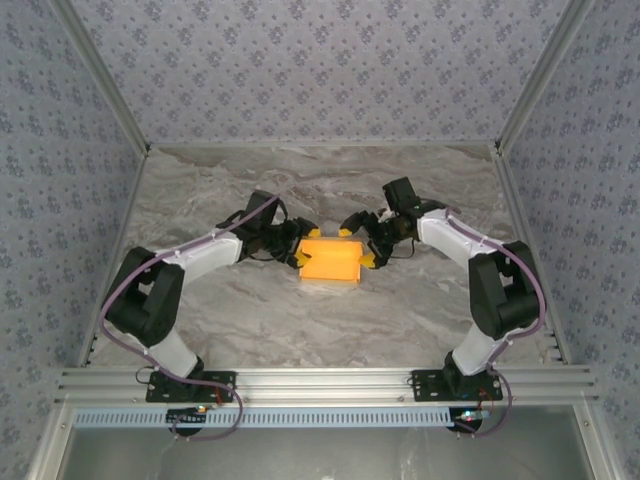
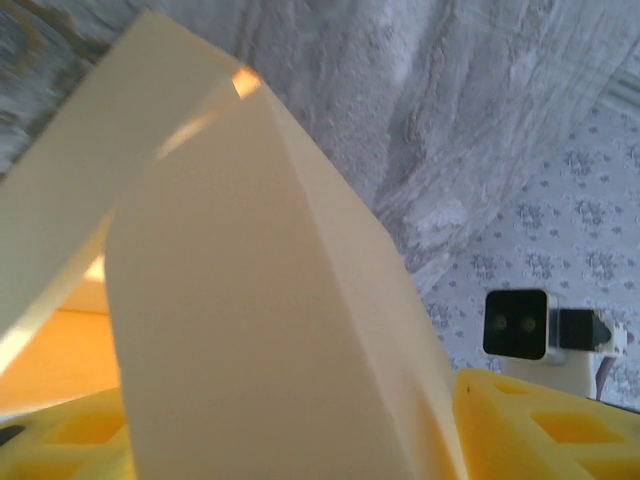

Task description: Fold the paper box

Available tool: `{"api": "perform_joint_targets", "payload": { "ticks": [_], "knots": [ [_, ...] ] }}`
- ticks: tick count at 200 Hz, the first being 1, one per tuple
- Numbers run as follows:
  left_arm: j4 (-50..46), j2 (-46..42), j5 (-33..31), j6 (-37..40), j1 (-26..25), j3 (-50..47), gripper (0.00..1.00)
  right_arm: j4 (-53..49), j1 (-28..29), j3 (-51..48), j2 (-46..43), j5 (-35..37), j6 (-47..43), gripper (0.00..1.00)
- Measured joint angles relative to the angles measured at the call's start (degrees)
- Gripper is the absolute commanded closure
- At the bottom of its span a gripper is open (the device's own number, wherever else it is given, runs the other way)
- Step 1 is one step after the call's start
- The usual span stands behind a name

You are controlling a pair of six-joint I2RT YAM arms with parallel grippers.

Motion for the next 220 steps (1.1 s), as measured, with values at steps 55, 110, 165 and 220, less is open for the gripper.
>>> {"api": "perform_joint_targets", "payload": {
  "ticks": [55,110,165,220],
  "knots": [
    [-0.4,1.1,1.1,1.6,1.9,-2.2,0.16,-2.9,-5.8,-0.4,1.1,-2.0,-6.6,0.05],
    [-5.9,-4.3,1.4,7.8,5.8,-2.0,0.13,-2.3,-5.9,-0.4,3.0,-2.9,-5.7,0.13],
    [-6.7,-5.7,-0.4,9.8,7.9,-1.8,0.24,-1.8,-4.5,4.5,6.2,-3.0,-4.2,0.2],
    [-5.6,-3.8,0.1,8.8,6.3,-0.1,0.37,-1.0,-1.8,6.3,6.6,-3.0,-2.0,0.25]
  ]
}}
